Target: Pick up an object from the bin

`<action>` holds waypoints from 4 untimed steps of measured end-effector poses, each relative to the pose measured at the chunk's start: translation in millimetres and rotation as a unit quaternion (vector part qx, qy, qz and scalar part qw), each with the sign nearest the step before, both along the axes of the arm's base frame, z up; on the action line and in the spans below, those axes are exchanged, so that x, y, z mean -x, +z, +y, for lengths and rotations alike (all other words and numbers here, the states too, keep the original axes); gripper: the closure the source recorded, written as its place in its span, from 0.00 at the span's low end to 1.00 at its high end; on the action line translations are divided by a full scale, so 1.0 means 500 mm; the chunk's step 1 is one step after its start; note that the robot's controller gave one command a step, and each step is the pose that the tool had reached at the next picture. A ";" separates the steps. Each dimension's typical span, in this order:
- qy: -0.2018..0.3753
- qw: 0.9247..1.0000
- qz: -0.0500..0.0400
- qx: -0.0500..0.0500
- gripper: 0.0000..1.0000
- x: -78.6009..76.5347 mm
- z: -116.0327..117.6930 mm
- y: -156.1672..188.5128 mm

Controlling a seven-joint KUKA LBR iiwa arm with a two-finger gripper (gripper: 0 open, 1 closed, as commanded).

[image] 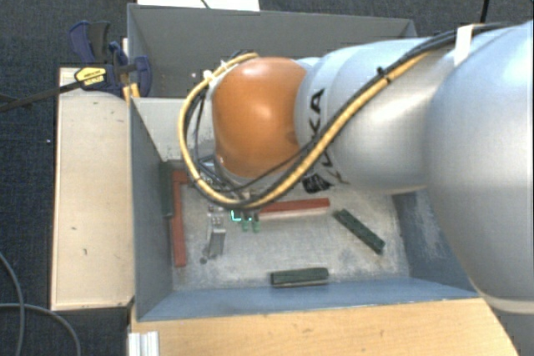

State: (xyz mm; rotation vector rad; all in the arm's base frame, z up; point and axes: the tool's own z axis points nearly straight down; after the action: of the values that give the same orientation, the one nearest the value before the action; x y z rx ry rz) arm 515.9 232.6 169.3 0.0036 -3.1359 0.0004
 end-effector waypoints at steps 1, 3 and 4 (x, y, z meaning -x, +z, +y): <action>-0.002 1.000 -0.004 -0.001 0.00 -0.005 -0.002 0.008; 0.043 0.999 -0.003 -0.001 0.00 -0.045 0.003 0.043; 0.006 1.000 -0.007 -0.002 0.00 -0.047 -0.103 -0.033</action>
Offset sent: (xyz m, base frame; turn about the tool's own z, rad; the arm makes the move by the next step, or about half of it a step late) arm 0.0514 0.0140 -0.0858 -0.2943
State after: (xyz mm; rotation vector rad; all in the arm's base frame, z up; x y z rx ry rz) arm 539.3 181.2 152.8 0.0235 -3.1491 -0.0058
